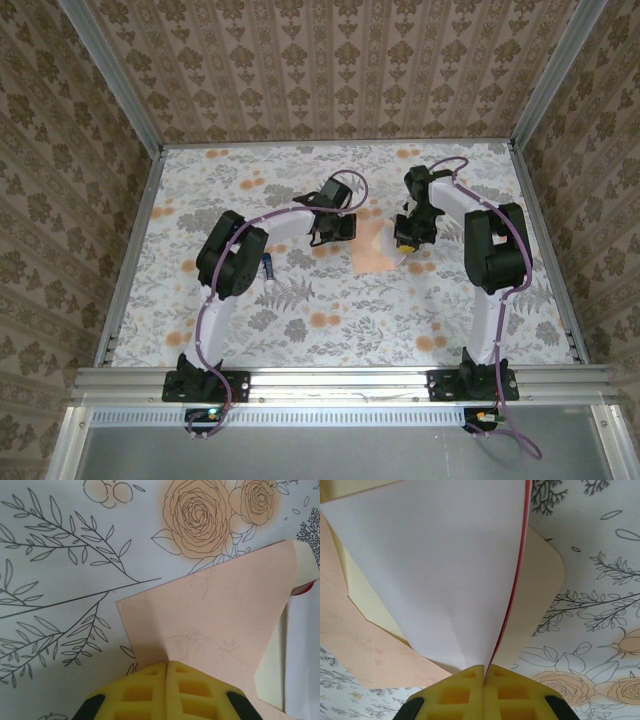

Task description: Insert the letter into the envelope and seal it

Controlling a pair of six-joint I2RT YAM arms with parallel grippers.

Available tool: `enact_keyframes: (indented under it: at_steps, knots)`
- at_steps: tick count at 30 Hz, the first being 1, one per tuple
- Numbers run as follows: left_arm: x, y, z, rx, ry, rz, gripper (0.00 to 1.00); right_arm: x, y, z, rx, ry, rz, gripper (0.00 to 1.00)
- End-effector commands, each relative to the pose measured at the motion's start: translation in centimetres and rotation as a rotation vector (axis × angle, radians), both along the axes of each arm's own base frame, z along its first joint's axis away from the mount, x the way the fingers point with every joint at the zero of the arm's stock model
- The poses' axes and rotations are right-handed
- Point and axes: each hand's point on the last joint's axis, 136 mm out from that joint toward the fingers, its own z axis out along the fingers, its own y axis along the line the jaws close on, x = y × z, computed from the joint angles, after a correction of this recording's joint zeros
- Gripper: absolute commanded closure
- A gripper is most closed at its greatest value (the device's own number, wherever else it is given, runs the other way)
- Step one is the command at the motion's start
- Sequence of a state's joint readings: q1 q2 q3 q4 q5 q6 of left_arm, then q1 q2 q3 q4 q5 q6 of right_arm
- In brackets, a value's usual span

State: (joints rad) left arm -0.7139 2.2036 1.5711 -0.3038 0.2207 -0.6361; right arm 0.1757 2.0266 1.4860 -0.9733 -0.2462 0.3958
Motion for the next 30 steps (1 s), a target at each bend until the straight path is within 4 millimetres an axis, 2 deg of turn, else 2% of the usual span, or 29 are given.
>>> enact_keyframes:
  at_steps: [1, 6, 11, 20, 30]
  knots:
    - [-3.1, 1.9, -3.4, 0.109, 0.115, -0.02, 1.0, 0.0, 0.4, 0.9, -0.006, -0.007, 0.025, 1.0]
    - [-3.1, 2.0, -3.5, 0.111, 0.117, -0.02, 1.0, -0.4, -0.6, 1.5, -0.06, -0.003, 0.03, 1.0]
    - [-3.2, 2.0, -3.5, 0.112, 0.118, -0.021, 1.0, -0.4, -0.4, 1.2, -0.044, 0.003, 0.03, 1.0]
    - [-3.3, 1.8, -3.6, 0.104, 0.123, -0.027, 1.0, 0.6, 1.9, 1.5, 0.071, -0.043, 0.051, 1.0]
    - [-3.0, 1.7, -3.3, 0.103, 0.114, -0.023, 1.0, 0.4, 3.3, 0.2, 0.12, -0.055, 0.061, 1.0]
